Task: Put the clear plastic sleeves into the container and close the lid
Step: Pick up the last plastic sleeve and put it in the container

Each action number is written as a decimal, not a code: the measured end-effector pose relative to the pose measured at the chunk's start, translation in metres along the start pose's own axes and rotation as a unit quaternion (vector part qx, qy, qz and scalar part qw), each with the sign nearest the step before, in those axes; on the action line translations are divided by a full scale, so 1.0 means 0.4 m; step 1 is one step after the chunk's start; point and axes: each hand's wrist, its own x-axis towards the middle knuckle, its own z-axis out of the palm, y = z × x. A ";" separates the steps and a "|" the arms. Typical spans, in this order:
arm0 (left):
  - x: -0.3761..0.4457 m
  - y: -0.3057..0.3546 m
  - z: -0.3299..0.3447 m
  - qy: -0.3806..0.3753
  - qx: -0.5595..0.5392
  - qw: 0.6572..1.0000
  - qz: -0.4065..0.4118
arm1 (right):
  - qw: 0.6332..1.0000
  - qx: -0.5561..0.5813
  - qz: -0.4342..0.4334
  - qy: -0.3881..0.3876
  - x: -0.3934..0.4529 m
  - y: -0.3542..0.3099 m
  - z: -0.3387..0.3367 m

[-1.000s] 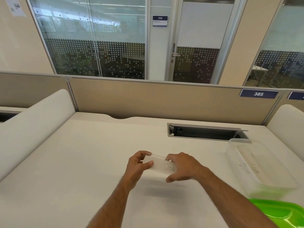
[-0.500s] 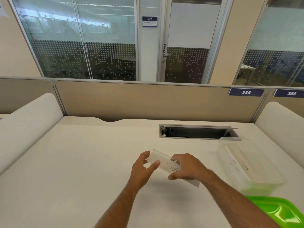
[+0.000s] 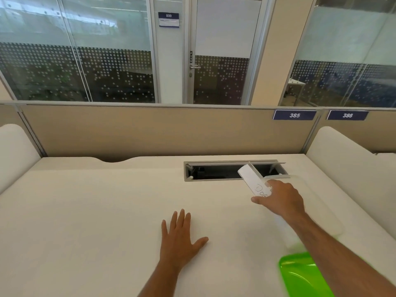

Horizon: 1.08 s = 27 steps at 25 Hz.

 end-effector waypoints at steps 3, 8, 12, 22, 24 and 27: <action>0.008 0.000 0.034 -0.003 0.016 1.000 -0.006 | 0.999 -0.011 0.043 0.014 0.044 0.078 -0.022; 0.028 0.002 0.050 0.014 0.023 0.999 -0.016 | 0.994 -0.033 0.101 0.005 0.089 0.185 -0.039; 0.041 0.003 0.054 0.017 0.027 0.999 -0.023 | 0.989 -0.050 0.141 -0.015 0.103 0.237 -0.023; 0.047 0.007 0.051 0.016 0.025 0.999 -0.034 | 0.982 -0.059 0.164 -0.073 0.094 0.288 0.036; 0.047 0.007 0.051 0.017 0.026 0.999 -0.035 | 0.981 -0.070 0.165 -0.072 0.094 0.286 0.043; 0.048 0.008 0.052 0.019 0.026 0.999 -0.037 | 0.981 -0.076 0.161 -0.073 0.099 0.288 0.053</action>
